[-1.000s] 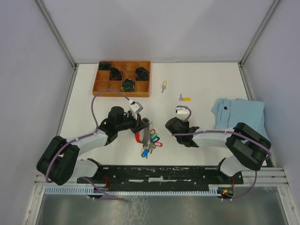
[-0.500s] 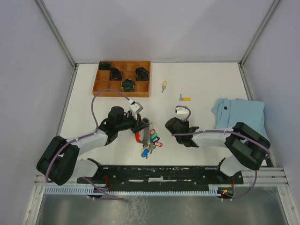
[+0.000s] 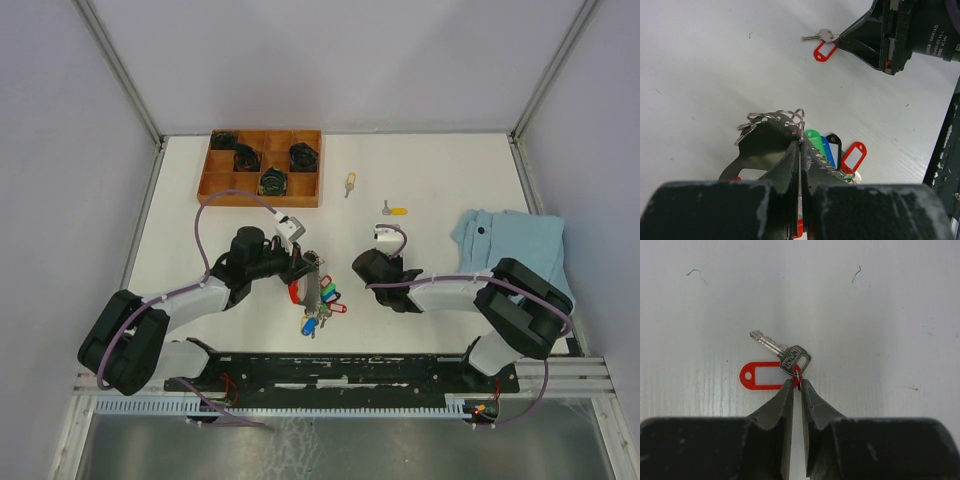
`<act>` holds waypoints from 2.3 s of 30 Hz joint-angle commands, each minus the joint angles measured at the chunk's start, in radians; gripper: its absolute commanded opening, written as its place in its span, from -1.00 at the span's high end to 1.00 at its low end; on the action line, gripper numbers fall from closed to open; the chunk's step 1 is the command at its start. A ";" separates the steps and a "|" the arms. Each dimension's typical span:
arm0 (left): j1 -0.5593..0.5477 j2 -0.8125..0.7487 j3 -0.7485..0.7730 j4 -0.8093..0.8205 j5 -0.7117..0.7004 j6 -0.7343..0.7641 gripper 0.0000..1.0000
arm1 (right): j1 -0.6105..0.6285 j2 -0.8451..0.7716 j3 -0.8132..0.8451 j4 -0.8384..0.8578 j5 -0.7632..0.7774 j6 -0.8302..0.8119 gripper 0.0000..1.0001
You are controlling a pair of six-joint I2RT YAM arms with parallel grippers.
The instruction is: Put the keys on the keyring
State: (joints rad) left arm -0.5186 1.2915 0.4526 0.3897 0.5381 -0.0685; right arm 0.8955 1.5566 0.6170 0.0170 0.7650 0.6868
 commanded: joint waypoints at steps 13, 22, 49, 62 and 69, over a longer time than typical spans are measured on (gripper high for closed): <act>-0.004 -0.014 0.040 0.018 0.036 0.036 0.95 | -0.011 -0.003 -0.021 0.052 0.023 -0.018 0.74; -0.003 -0.023 0.039 0.014 0.037 0.038 0.95 | -0.013 0.014 -0.025 0.056 0.019 -0.023 0.76; -0.003 -0.092 0.048 -0.040 0.010 0.075 0.95 | -0.032 -0.089 0.554 -1.141 -0.586 -0.308 0.99; -0.003 -0.104 0.035 -0.031 0.013 0.068 0.95 | -0.072 0.313 0.711 -1.013 -0.647 -0.479 0.99; -0.003 -0.081 0.041 -0.015 0.014 0.064 0.95 | -0.077 0.379 0.767 -0.915 -0.643 -0.524 0.83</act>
State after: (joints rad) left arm -0.5186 1.2098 0.4591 0.3157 0.5510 -0.0551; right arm 0.8223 1.9285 1.3453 -0.9749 0.1276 0.2104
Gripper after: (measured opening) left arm 0.043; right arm 0.053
